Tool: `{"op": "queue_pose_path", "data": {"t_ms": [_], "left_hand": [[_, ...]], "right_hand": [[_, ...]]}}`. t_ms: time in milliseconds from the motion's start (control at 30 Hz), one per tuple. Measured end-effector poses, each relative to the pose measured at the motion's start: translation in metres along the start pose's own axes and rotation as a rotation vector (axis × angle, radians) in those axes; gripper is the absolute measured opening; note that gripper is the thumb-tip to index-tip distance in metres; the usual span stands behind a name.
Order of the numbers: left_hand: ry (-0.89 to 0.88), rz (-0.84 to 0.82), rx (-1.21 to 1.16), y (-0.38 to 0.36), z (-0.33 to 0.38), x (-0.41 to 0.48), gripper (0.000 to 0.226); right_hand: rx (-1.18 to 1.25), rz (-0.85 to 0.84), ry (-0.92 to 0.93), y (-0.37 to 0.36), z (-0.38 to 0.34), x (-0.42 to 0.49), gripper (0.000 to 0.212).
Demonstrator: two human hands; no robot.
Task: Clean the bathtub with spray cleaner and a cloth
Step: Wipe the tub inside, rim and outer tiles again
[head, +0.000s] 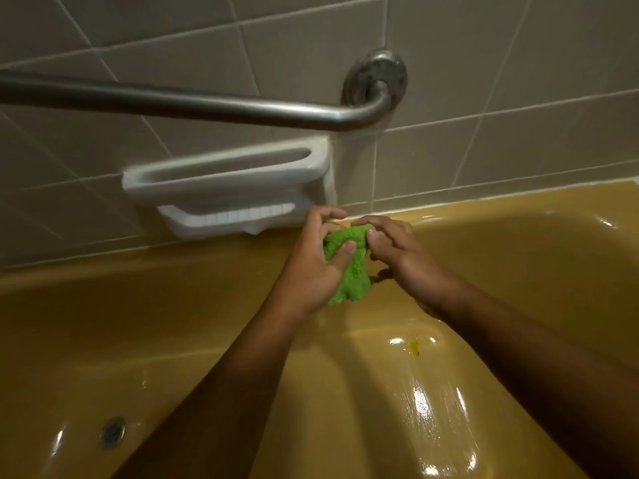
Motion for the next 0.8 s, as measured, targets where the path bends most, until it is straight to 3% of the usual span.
{"op": "queue_pose_path", "data": {"t_ms": [133,233,300,367,467,533,633,800], "left_hand": [[0.036,0.016,0.096,0.009,-0.025,-0.017,0.057],[0.164,0.324,0.12,0.031,-0.054,-0.039,0.056],[0.419,0.472,-0.011,0.036,-0.094,-0.06,0.054],[0.645,0.402,-0.189,0.019,-0.133,-0.077,0.066],[0.616,0.262,-0.275,0.005,-0.158,-0.084,0.08],[0.545,0.235,-0.244,0.011,-0.17,-0.083,0.071],[0.604,0.295,-0.11,0.03,-0.203,-0.08,0.051],[0.625,0.401,-0.008,0.056,-0.249,-0.065,0.023]], "right_hand": [[-0.367,-0.043,0.072,-0.002,0.013,-0.014,0.008],[-0.197,0.025,0.037,-0.023,0.028,-0.027,0.014],[-0.033,0.133,-0.051,-0.036,0.045,-0.036,0.013],[0.09,0.219,-0.143,-0.049,0.063,-0.045,0.012],[0.174,0.241,-0.229,-0.073,0.09,-0.049,0.012],[0.171,0.27,-0.269,-0.086,0.107,-0.048,0.011],[0.184,0.358,-0.359,-0.102,0.133,-0.042,0.015],[0.078,0.308,-0.415,-0.134,0.173,-0.017,0.024]]}}
Point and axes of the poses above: each hand's wrist, its own x-axis towards the middle knuckle, its own y-axis out of the back of the hand, z = x × y, the point moved 9 cm from there along x, towards the middle knuckle, and after that the axes turned 8 degrees about y, right-handed, at the moved point
